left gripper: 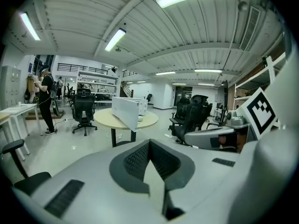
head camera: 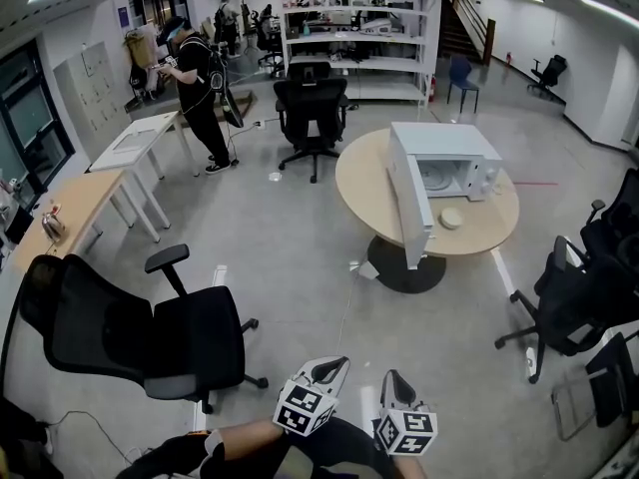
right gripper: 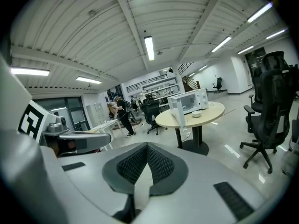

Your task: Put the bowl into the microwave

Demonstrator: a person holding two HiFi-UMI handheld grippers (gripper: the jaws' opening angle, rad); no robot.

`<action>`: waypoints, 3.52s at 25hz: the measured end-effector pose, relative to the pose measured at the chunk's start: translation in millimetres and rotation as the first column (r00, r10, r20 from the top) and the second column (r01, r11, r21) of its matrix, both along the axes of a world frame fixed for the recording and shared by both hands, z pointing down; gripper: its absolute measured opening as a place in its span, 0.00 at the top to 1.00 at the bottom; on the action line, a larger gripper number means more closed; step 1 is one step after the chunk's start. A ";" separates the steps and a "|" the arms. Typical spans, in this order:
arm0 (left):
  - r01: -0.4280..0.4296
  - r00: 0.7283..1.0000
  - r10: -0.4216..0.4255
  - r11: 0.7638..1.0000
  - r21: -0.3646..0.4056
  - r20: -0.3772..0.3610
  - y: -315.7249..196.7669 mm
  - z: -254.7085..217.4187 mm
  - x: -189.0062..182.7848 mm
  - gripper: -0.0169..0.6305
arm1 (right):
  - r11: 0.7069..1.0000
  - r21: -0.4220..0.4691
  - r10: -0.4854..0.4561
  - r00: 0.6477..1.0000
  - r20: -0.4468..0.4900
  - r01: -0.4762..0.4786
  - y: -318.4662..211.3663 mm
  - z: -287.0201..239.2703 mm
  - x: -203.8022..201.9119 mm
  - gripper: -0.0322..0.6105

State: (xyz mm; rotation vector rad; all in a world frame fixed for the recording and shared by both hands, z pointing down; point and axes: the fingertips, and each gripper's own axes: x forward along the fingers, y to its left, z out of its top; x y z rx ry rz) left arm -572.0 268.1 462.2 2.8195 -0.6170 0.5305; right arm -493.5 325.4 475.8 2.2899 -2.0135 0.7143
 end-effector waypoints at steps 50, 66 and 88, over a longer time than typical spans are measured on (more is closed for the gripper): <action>-0.283 0.956 0.284 0.959 0.034 -0.070 -150.0 -9.5 300.9 0.90 | 0.973 -0.135 0.173 0.978 -0.114 -0.188 -145.8 7.2 267.8 0.93; -0.339 0.931 0.343 0.939 0.051 -0.125 -199.2 -17.3 381.8 0.90 | 0.960 -0.154 0.210 0.965 -0.158 -0.234 -194.7 5.9 344.6 0.93; -0.129 0.988 0.133 0.991 0.046 -0.082 -204.1 -19.5 462.2 0.90 | 0.991 -0.107 0.063 0.988 -0.142 -0.079 -203.2 -3.4 443.9 0.93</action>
